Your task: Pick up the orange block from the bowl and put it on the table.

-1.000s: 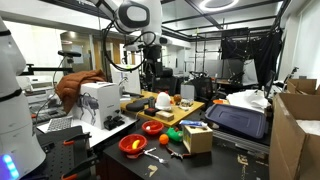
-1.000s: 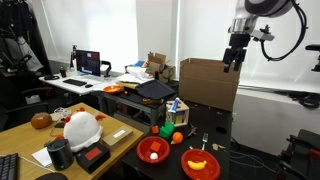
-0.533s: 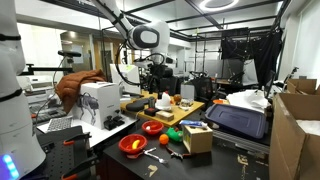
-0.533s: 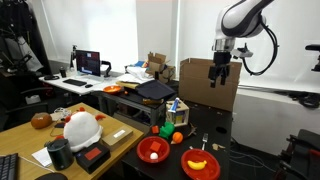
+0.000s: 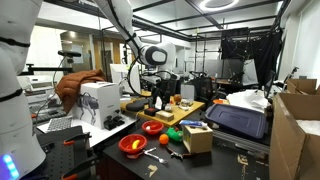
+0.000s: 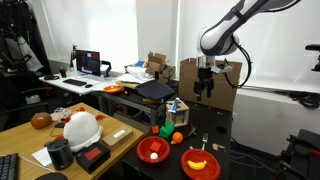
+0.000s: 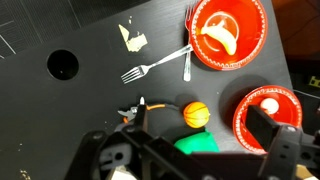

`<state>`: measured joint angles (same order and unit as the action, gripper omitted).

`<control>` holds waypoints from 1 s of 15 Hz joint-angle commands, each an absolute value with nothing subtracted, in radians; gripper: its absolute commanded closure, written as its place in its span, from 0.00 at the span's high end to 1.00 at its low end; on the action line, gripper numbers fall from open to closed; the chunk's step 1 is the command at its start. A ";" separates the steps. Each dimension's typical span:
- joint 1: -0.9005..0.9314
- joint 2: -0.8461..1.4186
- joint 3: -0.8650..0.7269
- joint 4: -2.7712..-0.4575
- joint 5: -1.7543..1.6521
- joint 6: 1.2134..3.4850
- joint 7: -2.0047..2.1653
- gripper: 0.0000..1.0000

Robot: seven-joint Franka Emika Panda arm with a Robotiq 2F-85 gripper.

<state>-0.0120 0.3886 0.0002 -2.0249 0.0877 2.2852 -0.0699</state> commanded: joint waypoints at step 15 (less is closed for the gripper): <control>0.102 0.649 0.124 -1.865 0.051 2.293 -0.090 1.00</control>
<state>0.0771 0.6180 0.1219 -1.8751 0.0787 2.2811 -0.0778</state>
